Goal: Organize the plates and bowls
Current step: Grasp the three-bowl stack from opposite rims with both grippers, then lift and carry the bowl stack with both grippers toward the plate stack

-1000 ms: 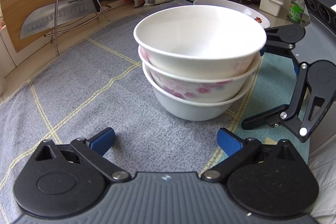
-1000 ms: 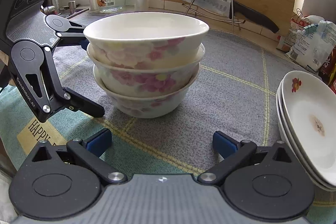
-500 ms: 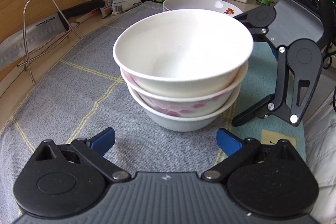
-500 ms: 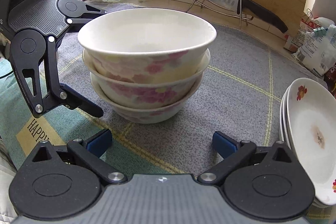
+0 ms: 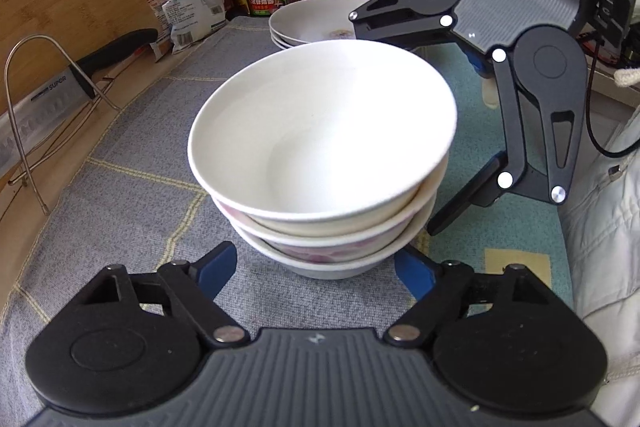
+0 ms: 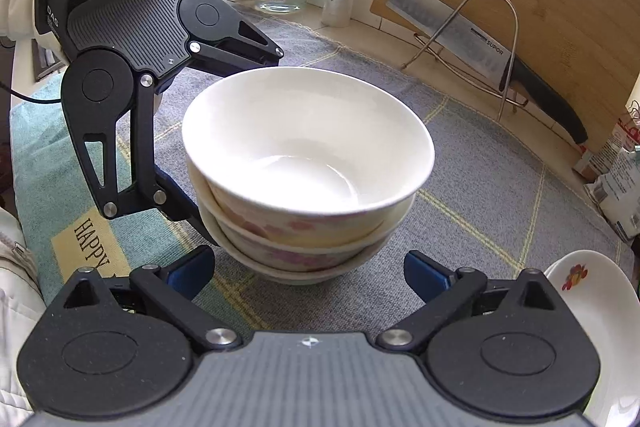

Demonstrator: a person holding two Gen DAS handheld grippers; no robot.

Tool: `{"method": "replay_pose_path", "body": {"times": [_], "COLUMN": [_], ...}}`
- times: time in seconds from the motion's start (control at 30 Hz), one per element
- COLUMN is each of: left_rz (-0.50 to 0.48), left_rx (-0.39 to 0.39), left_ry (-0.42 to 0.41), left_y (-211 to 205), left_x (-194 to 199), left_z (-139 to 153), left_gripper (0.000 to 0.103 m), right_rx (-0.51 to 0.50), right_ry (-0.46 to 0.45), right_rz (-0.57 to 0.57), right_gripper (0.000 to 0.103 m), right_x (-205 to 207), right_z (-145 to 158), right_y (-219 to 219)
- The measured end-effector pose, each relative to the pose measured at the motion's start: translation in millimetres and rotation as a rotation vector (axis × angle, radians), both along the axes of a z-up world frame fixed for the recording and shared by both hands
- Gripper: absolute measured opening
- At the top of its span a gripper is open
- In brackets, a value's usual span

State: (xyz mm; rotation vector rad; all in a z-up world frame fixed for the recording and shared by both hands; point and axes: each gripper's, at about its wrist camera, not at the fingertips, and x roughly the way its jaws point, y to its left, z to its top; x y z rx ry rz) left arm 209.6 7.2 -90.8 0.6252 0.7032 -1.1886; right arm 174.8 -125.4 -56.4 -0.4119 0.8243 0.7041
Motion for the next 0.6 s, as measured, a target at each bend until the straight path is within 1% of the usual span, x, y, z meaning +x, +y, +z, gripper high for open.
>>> {"method": "replay_pose_path", "body": {"times": [0.03, 0.2, 0.33, 0.6], "left_rz": [-0.015, -0.054, -0.079, -0.099], "left_rx": [0.001, -0.01, -0.036, -0.077], "left_ry": [-0.001, 0.019, 0.054, 0.121], "left_y": [-0.7, 1.9, 5.7, 11.6], "left_x": [0.6, 5.6, 11.2, 21.7], "left_z": [1.0, 4.0, 5.2, 0.3], "left_gripper": [0.082, 0.08, 0.079, 0.078], "right_rx": [0.0, 0.008, 0.01, -0.014], "right_ry": [0.006, 0.04, 0.063, 0.089], "right_rz": [0.009, 0.03, 0.037, 0.04], "right_gripper": [0.101, 0.089, 0.087, 0.087], "right_x": [0.7, 6.0, 9.7, 12.4], "right_z": [0.8, 3.7, 5.2, 6.5], "right_y": [1.0, 3.7, 3.4, 6.4]}}
